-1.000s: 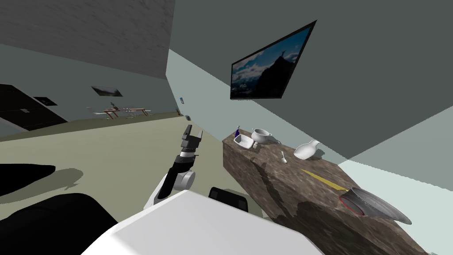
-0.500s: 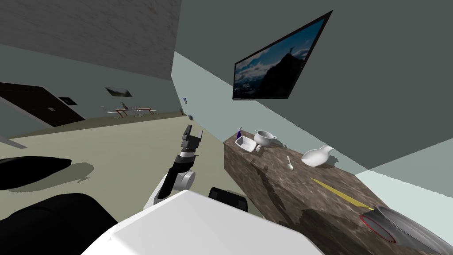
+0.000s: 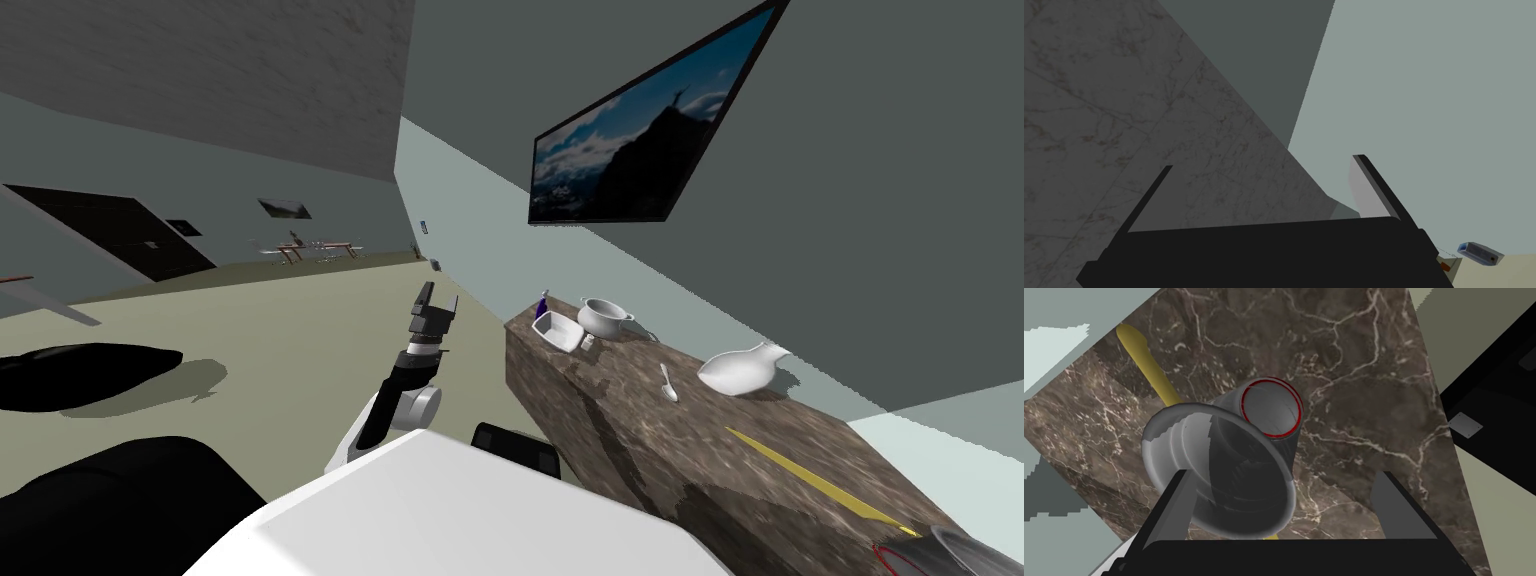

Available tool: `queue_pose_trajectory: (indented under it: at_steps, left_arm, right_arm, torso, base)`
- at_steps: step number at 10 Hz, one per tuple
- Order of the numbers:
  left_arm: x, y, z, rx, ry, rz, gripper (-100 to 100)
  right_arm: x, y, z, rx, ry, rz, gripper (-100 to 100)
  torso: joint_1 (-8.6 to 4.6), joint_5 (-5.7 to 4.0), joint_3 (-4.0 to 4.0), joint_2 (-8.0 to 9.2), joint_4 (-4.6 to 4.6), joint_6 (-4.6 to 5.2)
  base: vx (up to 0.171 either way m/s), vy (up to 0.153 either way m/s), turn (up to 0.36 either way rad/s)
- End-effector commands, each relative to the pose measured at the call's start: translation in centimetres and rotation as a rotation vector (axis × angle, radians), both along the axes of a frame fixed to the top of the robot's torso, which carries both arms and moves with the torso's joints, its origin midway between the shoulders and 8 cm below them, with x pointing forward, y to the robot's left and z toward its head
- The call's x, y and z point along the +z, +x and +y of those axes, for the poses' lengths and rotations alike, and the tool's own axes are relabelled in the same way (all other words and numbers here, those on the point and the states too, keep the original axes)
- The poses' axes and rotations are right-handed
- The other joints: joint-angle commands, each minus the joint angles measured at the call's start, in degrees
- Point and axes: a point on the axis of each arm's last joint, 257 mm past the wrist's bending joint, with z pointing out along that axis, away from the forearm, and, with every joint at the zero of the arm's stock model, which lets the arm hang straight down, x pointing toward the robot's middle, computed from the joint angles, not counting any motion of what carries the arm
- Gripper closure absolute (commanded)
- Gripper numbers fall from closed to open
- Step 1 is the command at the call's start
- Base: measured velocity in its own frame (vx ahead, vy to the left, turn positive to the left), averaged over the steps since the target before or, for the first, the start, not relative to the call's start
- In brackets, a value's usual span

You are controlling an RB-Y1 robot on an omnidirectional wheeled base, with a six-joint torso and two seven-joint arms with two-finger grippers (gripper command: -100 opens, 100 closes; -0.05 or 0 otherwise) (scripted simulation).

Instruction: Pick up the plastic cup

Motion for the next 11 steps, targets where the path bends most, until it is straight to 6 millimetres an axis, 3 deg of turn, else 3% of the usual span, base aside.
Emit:
queue_pose_trajectory:
  at_steps: [1,2,11]
  left_arm:
    - [0.0,0.0,0.0,0.0,0.0,0.0,0]
    - [0.0,0.0,0.0,0.0,0.0,0.0,0]
    - [0.0,0.0,0.0,0.0,0.0,0.0,0]
  right_arm:
    - [0.0,0.0,0.0,0.0,0.0,0.0,0]
    - [-0.4,0.2,0.6,-0.022,-0.001,-0.003,-100]
    - [-2.2,0.1,3.6,-0.128,-0.001,-0.001,-100]
  torso:
    - [0.0,0.0,0.0,0.0,0.0,0.0]
    - [0.07,0.02,0.08,0.13,0.04,0.01]
    - [-0.11,-0.02,0.33,0.55,0.14,0.02]
  base:
    - [0.008,-0.004,-0.002]
    - [-0.059,-0.044,0.192]
    - [-0.086,-0.06,0.12]
